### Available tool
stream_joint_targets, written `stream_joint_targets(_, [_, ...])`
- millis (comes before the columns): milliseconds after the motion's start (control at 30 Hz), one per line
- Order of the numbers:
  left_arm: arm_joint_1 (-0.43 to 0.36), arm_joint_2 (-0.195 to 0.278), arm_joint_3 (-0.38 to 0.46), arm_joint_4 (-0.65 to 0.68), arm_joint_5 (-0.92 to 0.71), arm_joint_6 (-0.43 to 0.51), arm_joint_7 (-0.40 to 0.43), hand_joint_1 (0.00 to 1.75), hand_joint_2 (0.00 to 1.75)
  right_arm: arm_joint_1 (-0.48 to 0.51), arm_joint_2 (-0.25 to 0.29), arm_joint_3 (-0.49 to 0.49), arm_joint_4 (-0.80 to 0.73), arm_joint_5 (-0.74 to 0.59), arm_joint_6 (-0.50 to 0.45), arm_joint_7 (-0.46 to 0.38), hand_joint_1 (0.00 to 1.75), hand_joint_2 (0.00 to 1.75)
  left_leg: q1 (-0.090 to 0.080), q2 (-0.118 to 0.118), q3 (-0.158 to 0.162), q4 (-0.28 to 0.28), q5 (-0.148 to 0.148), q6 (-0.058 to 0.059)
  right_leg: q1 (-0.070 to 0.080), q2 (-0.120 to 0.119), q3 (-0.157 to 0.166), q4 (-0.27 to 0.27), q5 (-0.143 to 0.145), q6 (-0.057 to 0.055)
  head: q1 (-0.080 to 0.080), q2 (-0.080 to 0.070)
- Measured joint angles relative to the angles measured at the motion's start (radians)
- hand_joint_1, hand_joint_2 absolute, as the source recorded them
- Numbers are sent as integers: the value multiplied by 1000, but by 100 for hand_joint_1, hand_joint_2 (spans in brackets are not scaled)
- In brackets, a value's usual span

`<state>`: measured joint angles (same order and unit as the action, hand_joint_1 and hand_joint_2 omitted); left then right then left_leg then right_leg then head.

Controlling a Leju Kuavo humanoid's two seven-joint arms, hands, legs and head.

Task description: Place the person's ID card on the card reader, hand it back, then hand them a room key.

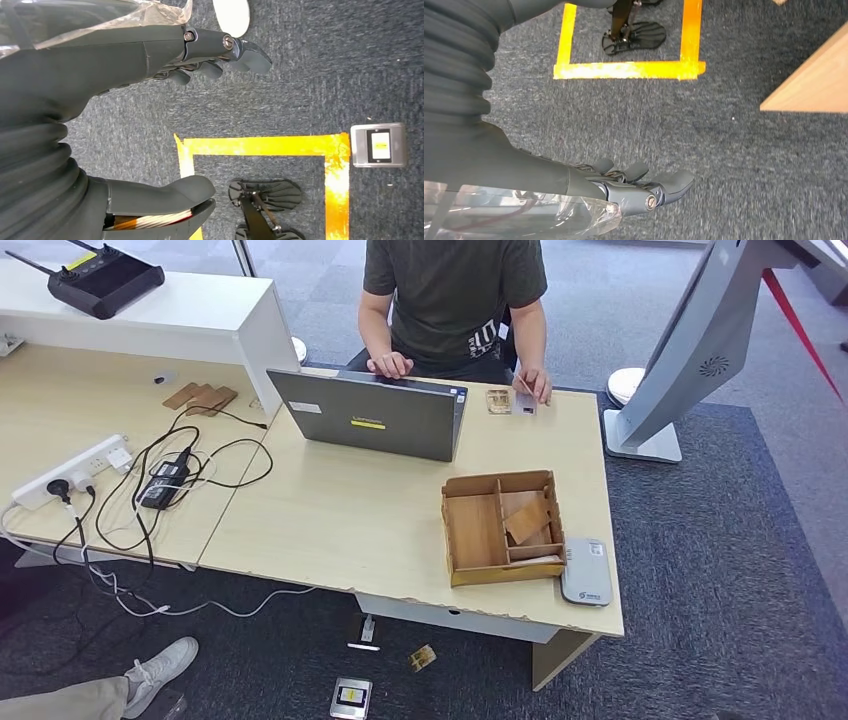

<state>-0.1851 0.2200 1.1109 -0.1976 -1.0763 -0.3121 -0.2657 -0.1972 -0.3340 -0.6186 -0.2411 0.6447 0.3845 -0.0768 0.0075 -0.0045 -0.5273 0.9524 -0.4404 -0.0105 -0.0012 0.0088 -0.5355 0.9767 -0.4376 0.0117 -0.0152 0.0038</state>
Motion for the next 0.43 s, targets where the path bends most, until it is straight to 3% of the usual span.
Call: stream_joint_targets(433, [14, -21, -29, 0, -69, 132, -47, 0, 175, 0, 1, 8, 15, 4, 17, 2, 0, 175, 0, 0, 0, 0, 0, 0, 0, 0, 0, 0, 0, 0, 0, 0])
